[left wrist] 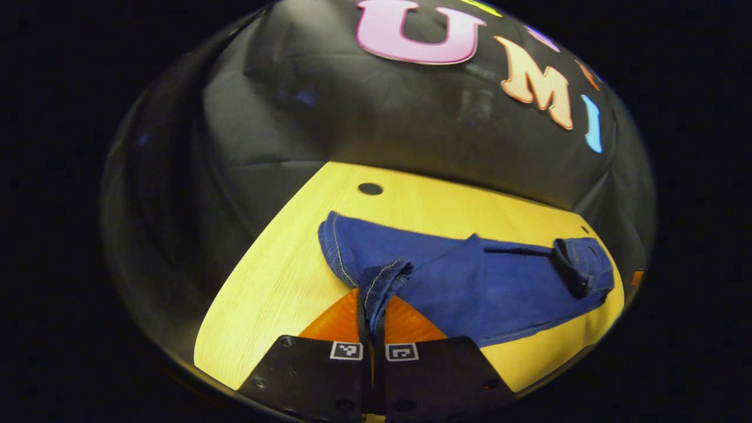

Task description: Grasp the waist and the cuffs of the jeans and fold them to make the two legs overlap; first hold the waist and fold one-third of the jeans toward the cuffs, then hold the cuffs and fold the remaining one-third in the same direction to finish folding.

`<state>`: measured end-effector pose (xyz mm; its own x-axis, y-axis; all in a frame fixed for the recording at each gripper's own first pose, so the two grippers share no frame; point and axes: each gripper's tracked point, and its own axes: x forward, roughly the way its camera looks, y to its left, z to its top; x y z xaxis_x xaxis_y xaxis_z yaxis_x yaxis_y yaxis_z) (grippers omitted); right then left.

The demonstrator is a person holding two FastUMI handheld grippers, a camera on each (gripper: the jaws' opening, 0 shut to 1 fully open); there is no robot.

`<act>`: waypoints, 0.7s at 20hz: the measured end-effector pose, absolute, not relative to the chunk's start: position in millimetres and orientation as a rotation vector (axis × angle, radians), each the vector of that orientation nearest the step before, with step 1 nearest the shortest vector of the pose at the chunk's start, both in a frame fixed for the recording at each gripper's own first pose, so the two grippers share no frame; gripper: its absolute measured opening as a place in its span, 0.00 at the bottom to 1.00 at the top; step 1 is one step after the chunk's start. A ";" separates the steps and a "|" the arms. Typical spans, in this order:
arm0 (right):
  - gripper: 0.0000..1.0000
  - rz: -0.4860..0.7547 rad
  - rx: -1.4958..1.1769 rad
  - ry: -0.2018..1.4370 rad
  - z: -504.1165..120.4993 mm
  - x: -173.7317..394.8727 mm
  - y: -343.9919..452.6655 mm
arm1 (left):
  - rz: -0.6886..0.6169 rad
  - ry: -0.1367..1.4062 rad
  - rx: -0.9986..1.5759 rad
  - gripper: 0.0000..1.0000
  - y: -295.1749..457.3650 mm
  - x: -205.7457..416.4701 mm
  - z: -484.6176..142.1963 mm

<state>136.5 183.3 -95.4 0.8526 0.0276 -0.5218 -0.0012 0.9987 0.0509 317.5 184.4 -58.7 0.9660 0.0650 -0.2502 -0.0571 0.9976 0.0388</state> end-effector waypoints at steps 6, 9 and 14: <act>0.98 0.039 0.087 0.528 -87.1 133.0 155.1 | -0.130 0.182 0.018 0.00 57.7 328.8 -3.1; 0.93 0.061 0.091 0.529 -83.5 133.1 126.3 | -0.193 0.151 -0.022 0.00 -7.8 340.9 18.9; 0.98 0.087 0.091 0.524 -73.1 137.7 66.6 | -0.273 0.085 -0.029 0.00 -123.2 365.0 50.4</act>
